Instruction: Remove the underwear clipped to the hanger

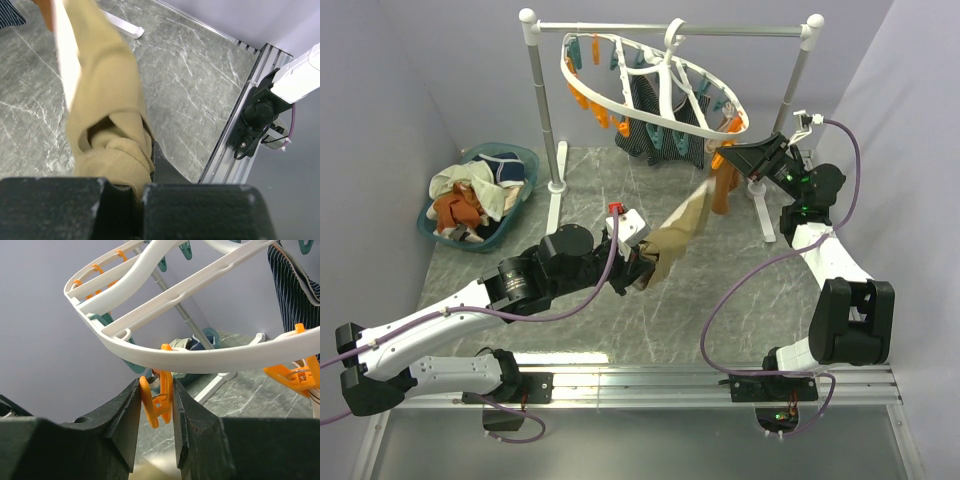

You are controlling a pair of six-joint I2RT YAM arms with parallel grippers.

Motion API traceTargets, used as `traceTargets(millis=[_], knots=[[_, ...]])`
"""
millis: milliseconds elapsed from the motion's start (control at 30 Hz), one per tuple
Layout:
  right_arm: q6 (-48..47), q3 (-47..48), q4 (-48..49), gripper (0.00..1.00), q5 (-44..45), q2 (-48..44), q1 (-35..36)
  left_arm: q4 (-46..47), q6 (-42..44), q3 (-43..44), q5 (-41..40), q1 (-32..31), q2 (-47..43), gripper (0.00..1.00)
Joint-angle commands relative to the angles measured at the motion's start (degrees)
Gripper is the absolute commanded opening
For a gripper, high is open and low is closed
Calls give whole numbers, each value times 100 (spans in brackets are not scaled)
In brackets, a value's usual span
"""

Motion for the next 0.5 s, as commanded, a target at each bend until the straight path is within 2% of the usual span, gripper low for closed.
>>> traceTargets(millis=[0, 33, 100, 200, 267, 300, 333, 400, 467], knots=[[-57, 332, 47, 27, -61, -128, 45, 182, -15, 201, -72, 7, -57, 0], [-57, 341, 29, 22, -69, -129, 37, 182, -15, 192, -81, 16, -57, 0], [-57, 367, 3, 20, -78, -120, 45, 112, -6, 192, -194, 7, -74, 0], [-101, 385, -102, 27, -78, -155, 37, -29, -6, 226, -615, 16, -83, 0], [-180, 402, -347, 40, -69, -190, 37, -266, -24, 271, -1414, 16, -74, 0], [-302, 420, -470, 56, -61, -242, 37, -362, -41, 332, -1721, 42, -66, 0], [-381, 437, -733, 61, -43, -286, 45, -589, -76, 367, -2316, 147, -57, 0], [-601, 499, -1103, 69, -26, -400, 45, -802, -103, 472, -2759, 366, -31, 0], [-1049, 569, -1785, 78, 27, -576, 37, -1092, -243, 534, -3427, 910, -48, 0]])
